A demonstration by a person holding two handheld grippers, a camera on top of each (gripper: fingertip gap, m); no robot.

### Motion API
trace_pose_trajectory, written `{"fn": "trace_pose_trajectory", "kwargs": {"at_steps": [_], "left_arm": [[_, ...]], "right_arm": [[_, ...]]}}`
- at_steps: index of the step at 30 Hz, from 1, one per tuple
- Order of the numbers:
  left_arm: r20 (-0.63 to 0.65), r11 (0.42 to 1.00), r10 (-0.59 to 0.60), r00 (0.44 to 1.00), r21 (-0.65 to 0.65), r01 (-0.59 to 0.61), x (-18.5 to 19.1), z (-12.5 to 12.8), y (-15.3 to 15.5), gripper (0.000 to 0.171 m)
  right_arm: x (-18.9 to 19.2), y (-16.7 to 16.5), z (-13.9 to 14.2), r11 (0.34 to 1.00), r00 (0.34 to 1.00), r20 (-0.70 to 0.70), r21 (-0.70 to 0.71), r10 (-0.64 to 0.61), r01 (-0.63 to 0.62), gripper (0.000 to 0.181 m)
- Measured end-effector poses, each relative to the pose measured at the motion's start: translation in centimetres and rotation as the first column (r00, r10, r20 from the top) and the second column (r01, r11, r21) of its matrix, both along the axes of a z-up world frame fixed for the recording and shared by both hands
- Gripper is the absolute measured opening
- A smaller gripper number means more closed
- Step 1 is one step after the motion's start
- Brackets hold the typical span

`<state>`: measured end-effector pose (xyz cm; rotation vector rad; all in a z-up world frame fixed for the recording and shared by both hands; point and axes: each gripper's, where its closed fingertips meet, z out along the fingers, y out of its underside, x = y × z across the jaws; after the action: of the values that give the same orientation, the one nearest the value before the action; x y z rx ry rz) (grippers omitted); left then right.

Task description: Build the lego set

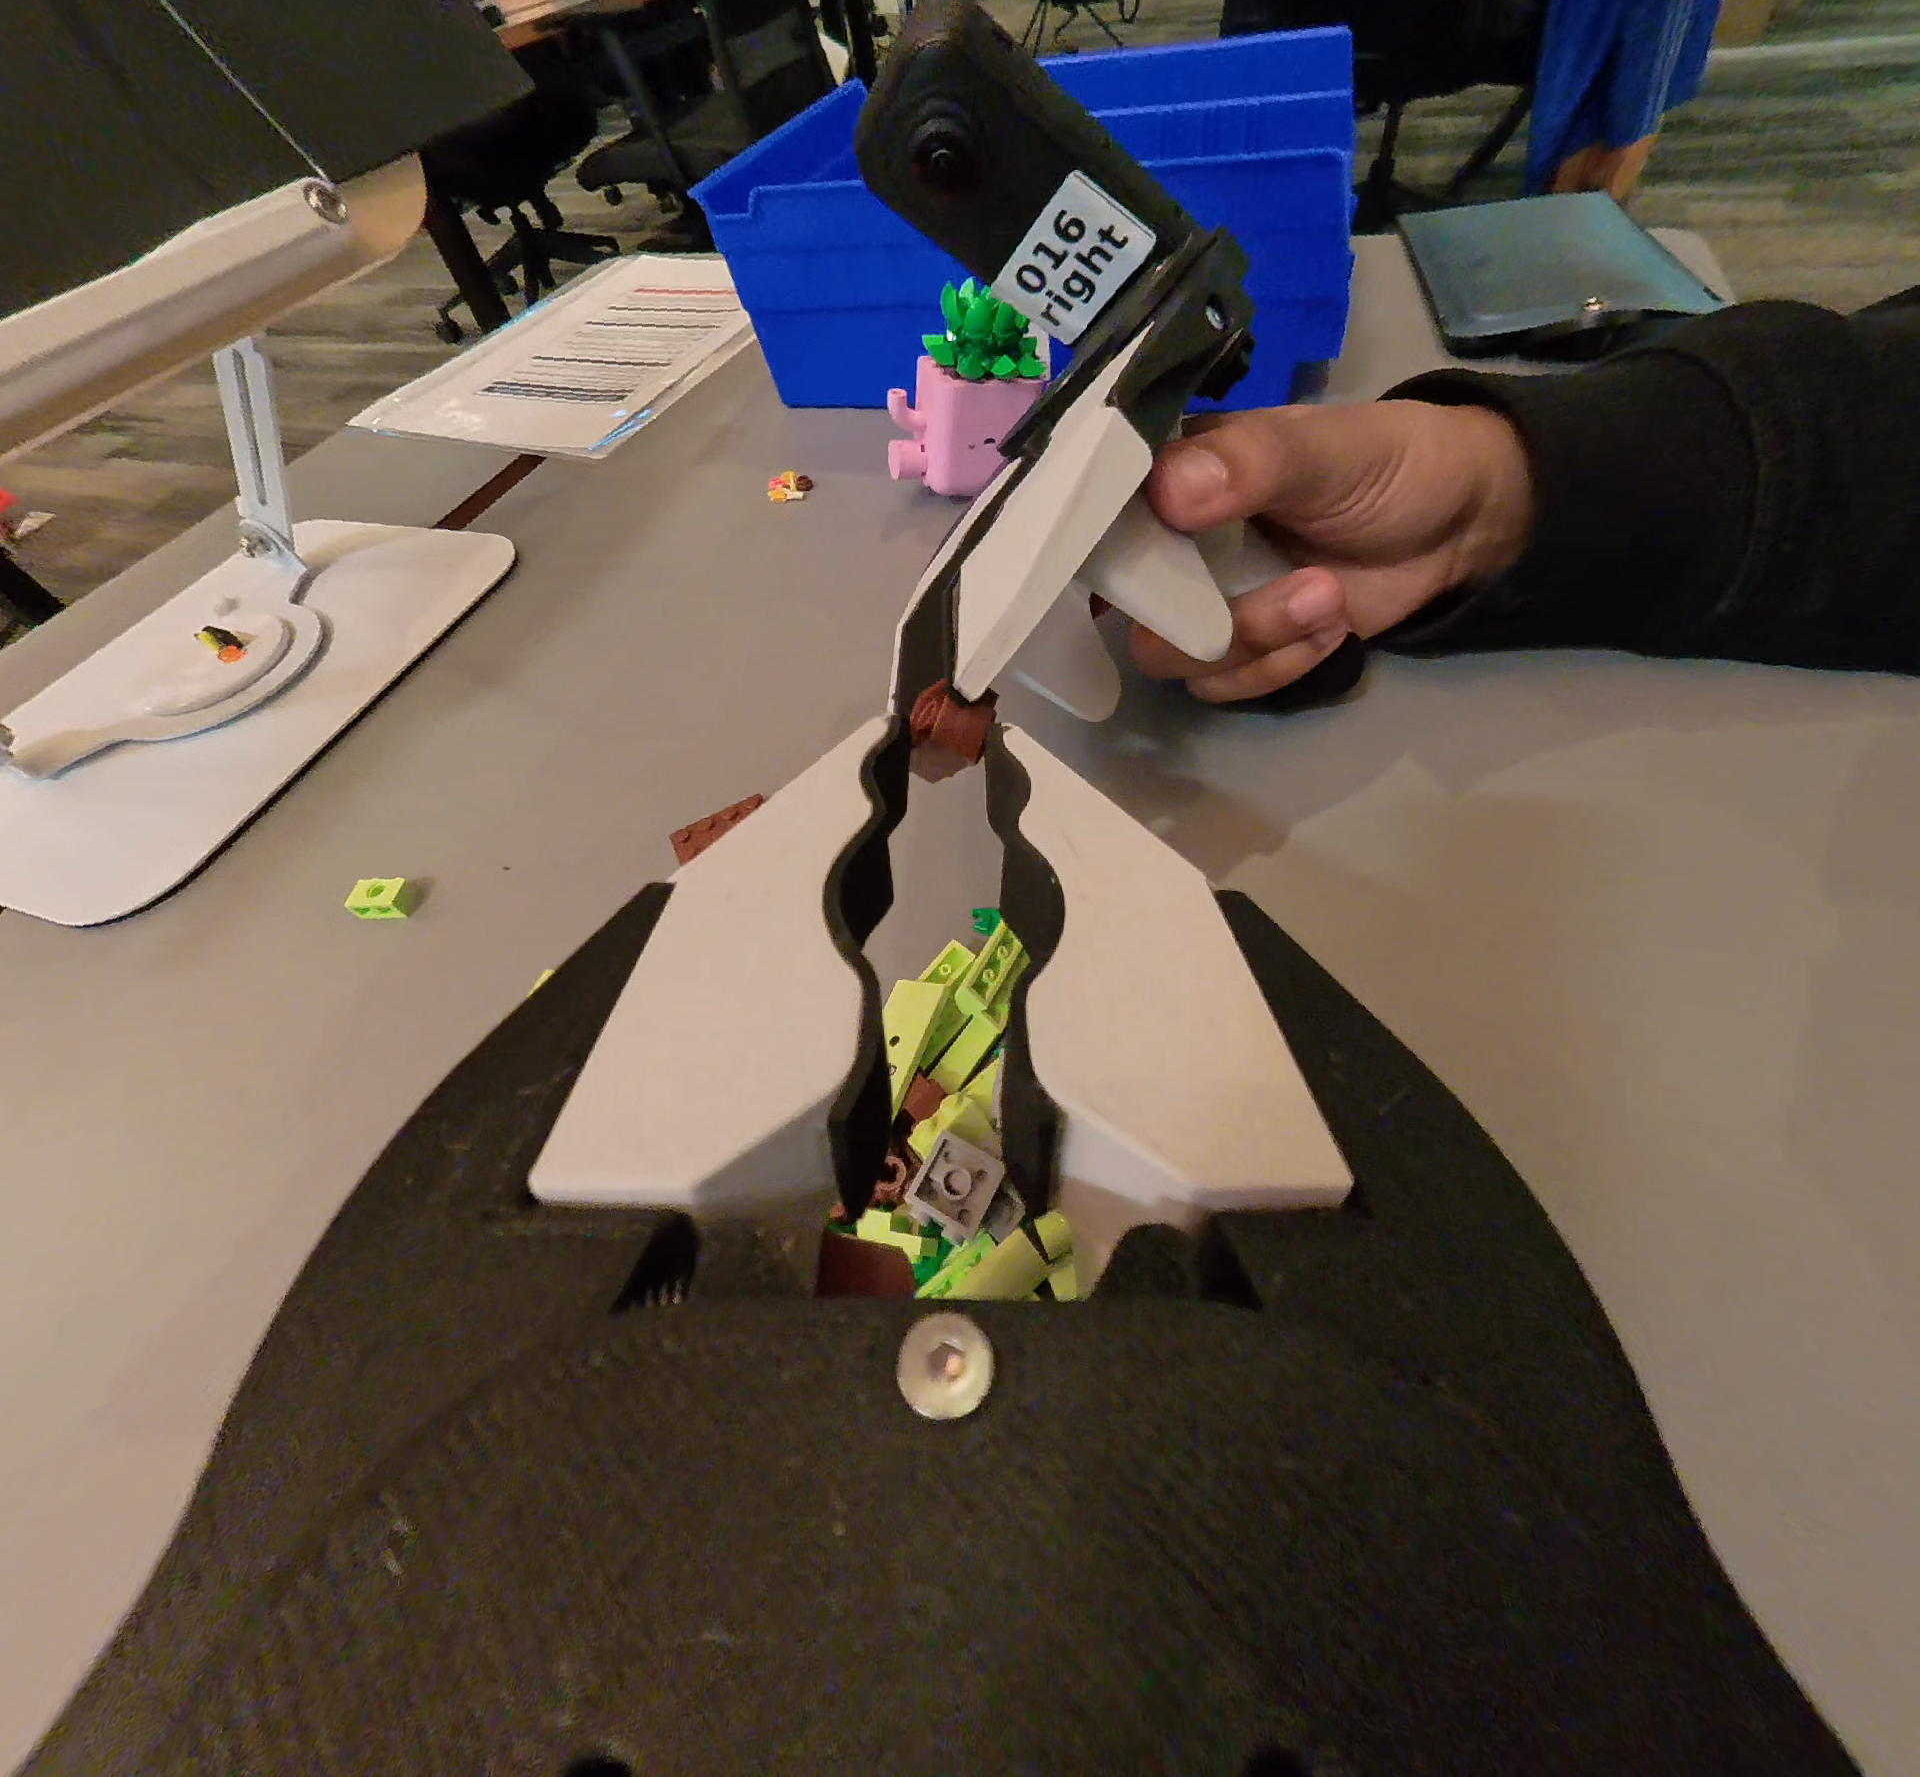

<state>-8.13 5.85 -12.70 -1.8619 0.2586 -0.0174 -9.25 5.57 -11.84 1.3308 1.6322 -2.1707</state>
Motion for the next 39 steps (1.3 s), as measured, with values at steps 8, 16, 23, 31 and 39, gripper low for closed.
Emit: {"fn": "trace_pose_trajectory", "kwargs": {"at_steps": [8, 16, 23, 31, 39], "left_arm": [[0.367, 0.991, 0.091, 0.926, 0.062, -0.122, -2.7, 1.5, 0.2, 0.011], [0.921, 0.994, -0.102, 0.377, 0.079, 0.075, -0.9, 2.5, 0.8, 0.012], [0.947, 0.986, -0.153, 0.283, 0.128, 0.104, -0.3, 3.5, 0.7, 0.012], [0.82, 0.998, 0.003, 0.572, 0.034, -0.054, -4.5, 1.9, -0.8, 0.038], [0.521, 0.956, 0.29, 0.803, -0.119, -0.268, -9.3, -0.6, -3.5, 0.036]], "right_arm": [[-0.4, 0.8, 1.6, 0.98, 0.973, -0.194, 0.128, -0.125, 0.152, 0.051], [-0.6, 0.9, 2.1, 0.365, 0.643, -0.766, 0.592, -0.022, 0.718, 0.044], [-0.3, 0.5, 2.5, 0.29, 0.598, -0.801, 0.578, 0.026, 0.763, 0.015], [-1.8, 3.0, -1.6, 0.354, 0.788, -0.607, 0.718, -0.102, 0.599, 0.014], [-1.6, 4.0, -8.9, 0.374, 0.971, -0.159, 0.902, -0.176, 0.216, 0.014]]}}
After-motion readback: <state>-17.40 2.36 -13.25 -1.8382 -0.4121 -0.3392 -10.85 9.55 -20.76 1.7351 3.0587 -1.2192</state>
